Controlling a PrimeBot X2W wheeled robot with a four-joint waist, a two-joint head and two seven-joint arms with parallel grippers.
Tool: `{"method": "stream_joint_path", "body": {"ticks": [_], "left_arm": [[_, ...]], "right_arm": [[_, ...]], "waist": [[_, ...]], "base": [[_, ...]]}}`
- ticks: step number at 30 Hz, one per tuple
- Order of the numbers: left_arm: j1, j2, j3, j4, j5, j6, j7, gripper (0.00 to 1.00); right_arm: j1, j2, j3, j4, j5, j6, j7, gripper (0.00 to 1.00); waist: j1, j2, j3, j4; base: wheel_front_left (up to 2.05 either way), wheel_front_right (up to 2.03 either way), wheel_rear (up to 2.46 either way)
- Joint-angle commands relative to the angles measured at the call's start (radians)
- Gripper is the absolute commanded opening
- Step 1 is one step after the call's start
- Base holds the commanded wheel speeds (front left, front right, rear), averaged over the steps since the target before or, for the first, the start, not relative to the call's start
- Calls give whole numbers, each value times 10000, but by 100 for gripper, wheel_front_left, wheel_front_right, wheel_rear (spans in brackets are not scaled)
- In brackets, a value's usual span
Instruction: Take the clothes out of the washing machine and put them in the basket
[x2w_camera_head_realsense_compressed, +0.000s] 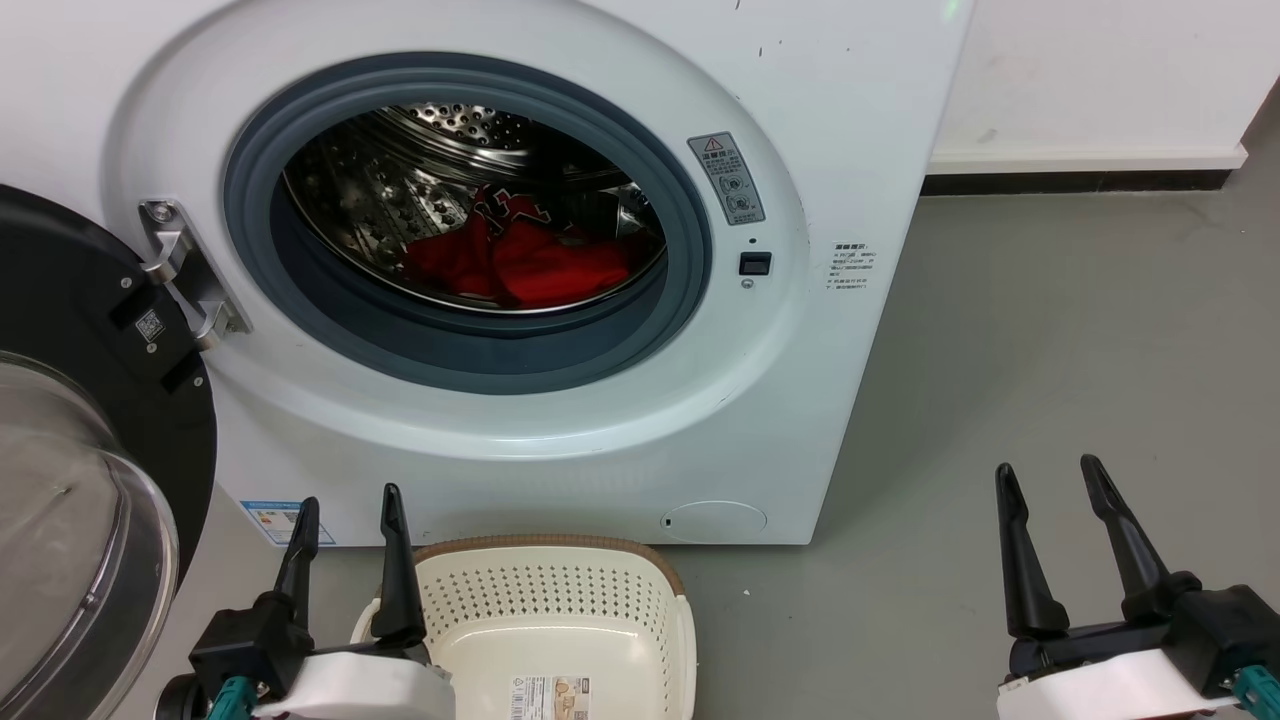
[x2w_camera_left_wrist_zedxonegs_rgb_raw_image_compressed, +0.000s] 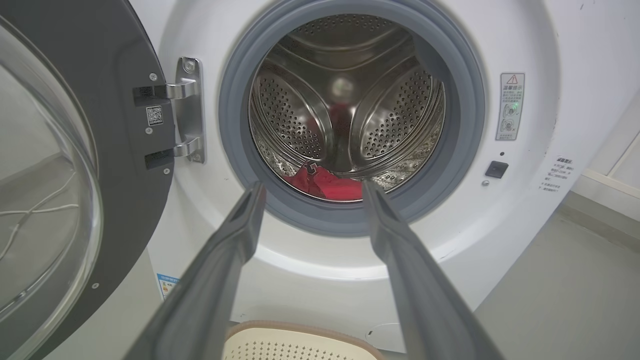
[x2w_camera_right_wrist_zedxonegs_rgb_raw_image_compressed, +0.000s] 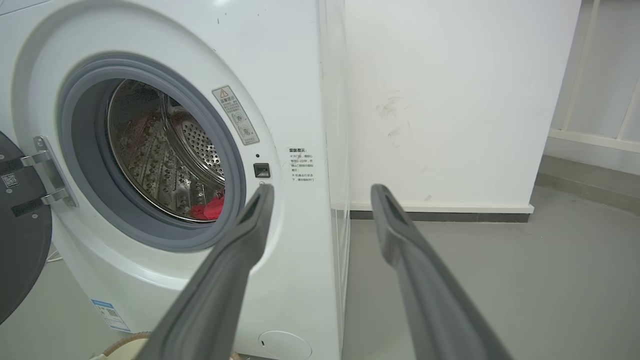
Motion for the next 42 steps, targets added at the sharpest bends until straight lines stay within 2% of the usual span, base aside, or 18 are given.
{"method": "stream_joint_path", "body": {"ticks": [1,21,42], "left_arm": [[76,35,-2,-71,254,-52,-98,100],[263,36,-24,-22,1549,91,-442,100],[363,36,28,187,1319,173,-430,100]], "right_arm": [[105,-39,23,-125,-282,-3,-104,100],[342,-34,74,-174,-1270,-3,-449,100],[372,-31,36,108,-641,-5,-428,100]], "waist": [[-1,0,4,4],[-1,0,49,11],[-1,0,17,-3]], "base": [[0,0,0],[0,0,0],[0,0,0]]}}
